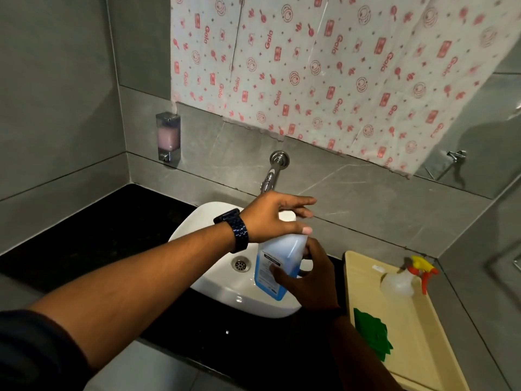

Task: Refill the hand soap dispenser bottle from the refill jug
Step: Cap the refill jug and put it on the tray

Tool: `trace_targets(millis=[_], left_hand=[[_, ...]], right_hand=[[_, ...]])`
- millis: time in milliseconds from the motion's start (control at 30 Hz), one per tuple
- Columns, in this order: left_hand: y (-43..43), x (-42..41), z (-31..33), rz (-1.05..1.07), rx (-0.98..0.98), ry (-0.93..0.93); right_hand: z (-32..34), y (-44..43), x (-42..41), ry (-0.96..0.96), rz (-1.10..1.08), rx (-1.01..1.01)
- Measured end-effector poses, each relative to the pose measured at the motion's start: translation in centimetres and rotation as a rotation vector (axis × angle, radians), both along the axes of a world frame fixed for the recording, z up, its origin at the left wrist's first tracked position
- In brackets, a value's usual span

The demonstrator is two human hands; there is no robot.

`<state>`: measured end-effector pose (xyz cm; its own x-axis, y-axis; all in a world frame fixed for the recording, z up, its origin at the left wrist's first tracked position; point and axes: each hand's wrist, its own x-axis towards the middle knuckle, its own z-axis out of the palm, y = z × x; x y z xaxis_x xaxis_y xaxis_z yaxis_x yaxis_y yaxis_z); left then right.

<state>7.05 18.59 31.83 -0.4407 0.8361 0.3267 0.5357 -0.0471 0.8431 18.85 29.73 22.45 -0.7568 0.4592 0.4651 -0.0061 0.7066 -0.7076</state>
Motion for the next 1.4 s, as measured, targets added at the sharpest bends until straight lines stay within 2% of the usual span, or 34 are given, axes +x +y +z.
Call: trace_targets(millis=[100, 233, 433, 600, 833, 933, 1033, 1133, 1400], left_hand=[[-0.3, -0.8, -0.5, 0.078, 0.040, -0.073], [-0.7, -1.4, -1.0, 0.169, 0.066, -0.026], [-0.8, -1.7, -0.9, 0.116, 0.065, -0.093], [-0.4, -1.2, -0.7, 0.196, 0.027, -0.006], [-0.2, -0.1, -0.2, 0.346, 0.028, 0.228], [-0.5, -0.5, 0.4, 0.206, -0.040, 0.116], [-0.8, -0.4, 0.5, 0.021, -0.131, 0.096], [-0.6, 0.4, 0.2, -0.065, -0.106, 0.015], [-1.1, -1.4, -1.5, 0.203, 0.018, -0.107]], right_hand=[[0.2, 0.2, 0.2, 0.002, 0.000, 0.010], [0.4, 0.5, 0.5, 0.007, -0.006, 0.003], [0.3, 0.7, 0.6, -0.007, -0.059, -0.022], [0.4, 0.6, 0.4, -0.021, -0.096, 0.004], [0.6, -0.1, 0.4, -0.020, -0.177, 0.057], [0.5, 0.0, 0.5, -0.033, -0.170, 0.047], [0.6, 0.0, 0.7, -0.071, -0.149, 0.040], [0.8, -0.5, 0.6, -0.064, -0.097, 0.057], [0.8, -0.4, 0.6, -0.024, -0.074, 0.030]])
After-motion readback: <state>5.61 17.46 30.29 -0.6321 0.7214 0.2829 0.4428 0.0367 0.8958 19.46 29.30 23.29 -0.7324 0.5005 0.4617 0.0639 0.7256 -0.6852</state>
